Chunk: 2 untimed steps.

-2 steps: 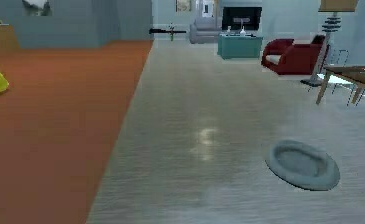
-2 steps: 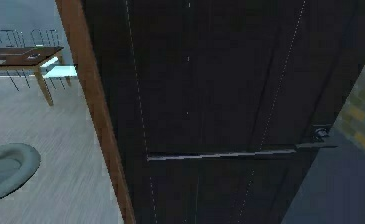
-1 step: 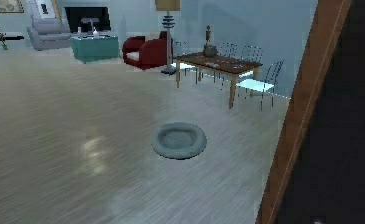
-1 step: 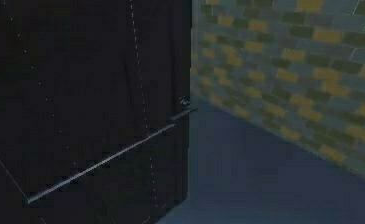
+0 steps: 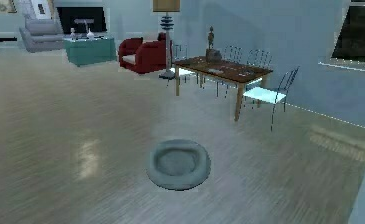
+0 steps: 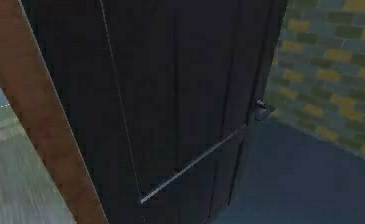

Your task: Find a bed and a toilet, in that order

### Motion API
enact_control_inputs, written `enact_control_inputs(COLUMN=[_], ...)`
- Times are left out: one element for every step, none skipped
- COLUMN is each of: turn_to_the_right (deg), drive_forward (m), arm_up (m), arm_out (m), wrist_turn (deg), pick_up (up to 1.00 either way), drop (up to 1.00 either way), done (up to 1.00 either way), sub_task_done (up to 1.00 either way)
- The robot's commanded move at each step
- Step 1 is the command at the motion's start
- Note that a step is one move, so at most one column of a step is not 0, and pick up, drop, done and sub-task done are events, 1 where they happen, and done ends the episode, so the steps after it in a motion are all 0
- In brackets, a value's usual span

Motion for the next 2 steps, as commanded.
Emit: enact_control_inputs(turn_to_the_right=[-39.0,0.0], drive_forward=[0.0,1.0], arm_up=[0.0,0.0], arm_out=[0.0,0.0], wrist_turn=[0.0,0.0], pick_up=[0.0,0.0], drop=[0.0,0.0], done=[0.0,0.0], sub_task_done=[0.0,0.0])
